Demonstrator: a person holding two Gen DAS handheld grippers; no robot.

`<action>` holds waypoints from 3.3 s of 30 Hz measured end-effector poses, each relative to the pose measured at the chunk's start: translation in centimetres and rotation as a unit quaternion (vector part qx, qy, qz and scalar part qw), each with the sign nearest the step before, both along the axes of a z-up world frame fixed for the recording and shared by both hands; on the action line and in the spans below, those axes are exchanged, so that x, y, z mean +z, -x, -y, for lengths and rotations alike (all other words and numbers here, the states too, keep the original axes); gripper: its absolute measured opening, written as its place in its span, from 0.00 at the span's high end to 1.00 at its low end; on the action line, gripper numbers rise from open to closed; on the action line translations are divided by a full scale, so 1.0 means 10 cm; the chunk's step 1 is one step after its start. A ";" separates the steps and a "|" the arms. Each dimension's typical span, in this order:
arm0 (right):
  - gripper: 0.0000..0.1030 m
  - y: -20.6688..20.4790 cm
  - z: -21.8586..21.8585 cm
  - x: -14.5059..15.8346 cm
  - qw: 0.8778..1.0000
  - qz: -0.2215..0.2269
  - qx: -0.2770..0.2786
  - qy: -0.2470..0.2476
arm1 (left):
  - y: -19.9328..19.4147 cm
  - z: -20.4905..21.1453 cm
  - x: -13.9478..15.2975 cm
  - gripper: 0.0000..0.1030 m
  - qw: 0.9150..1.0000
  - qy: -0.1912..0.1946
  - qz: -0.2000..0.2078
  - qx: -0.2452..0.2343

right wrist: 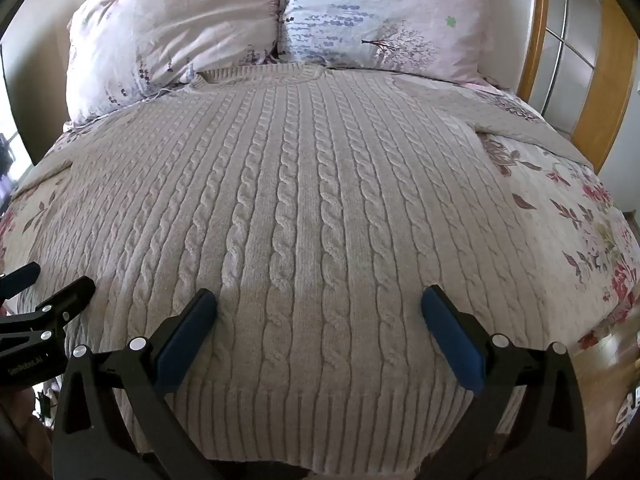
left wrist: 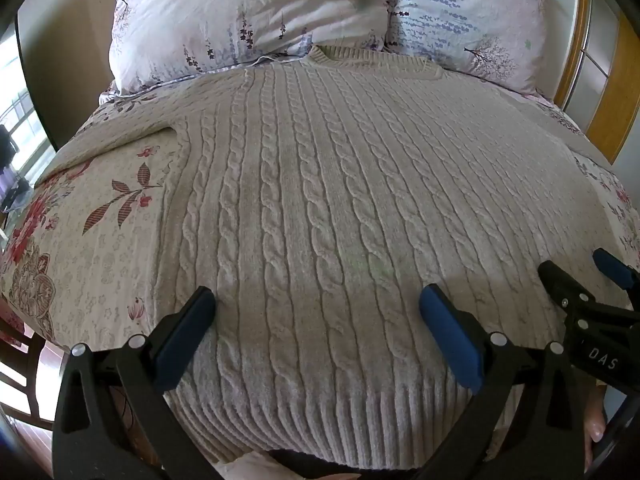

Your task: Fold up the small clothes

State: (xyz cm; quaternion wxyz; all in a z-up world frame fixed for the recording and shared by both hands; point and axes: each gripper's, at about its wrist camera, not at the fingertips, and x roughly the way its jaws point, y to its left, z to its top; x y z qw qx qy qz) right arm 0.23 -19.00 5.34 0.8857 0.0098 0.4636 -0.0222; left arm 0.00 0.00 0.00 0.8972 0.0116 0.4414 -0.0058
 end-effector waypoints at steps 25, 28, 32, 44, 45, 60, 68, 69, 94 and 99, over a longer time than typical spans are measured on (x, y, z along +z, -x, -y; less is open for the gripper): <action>0.01 0.01 0.00 0.00 1.000 0.003 0.000 0.000 | 0.00 0.00 0.00 0.02 1.000 0.000 0.001 0.000; 0.01 0.01 0.00 0.00 1.000 0.003 0.000 0.000 | 0.00 0.00 0.00 0.02 1.000 0.000 0.001 0.000; 0.01 0.01 0.00 0.00 1.000 0.004 0.000 0.000 | 0.00 0.00 0.00 0.02 1.000 0.000 0.001 0.000; 0.01 0.01 0.00 0.00 1.000 0.004 0.000 0.000 | 0.00 0.00 0.00 0.02 1.000 0.000 0.001 0.000; 0.01 0.01 0.00 0.00 1.000 0.004 0.000 0.000 | 0.00 0.00 0.00 0.02 1.000 0.000 0.001 0.000; 0.01 0.01 0.01 -0.01 1.000 0.005 0.000 0.000 | 0.00 0.00 0.00 0.02 1.000 -0.001 0.002 0.000; 0.01 0.01 0.01 -0.01 1.000 0.005 0.000 0.000 | 0.00 0.00 0.00 0.02 1.000 -0.001 0.002 0.000; 0.01 0.01 0.01 -0.01 1.000 0.005 0.000 0.000 | 0.00 0.00 0.00 0.02 1.000 -0.001 0.002 0.000; 0.01 0.01 0.01 -0.01 1.000 0.005 0.001 0.000 | 0.00 0.00 0.00 0.02 1.000 -0.001 -0.001 0.000; 0.01 -0.02 0.01 -0.02 1.000 0.003 0.015 -0.002 | -0.03 0.00 0.00 0.02 1.000 -0.002 -0.012 0.000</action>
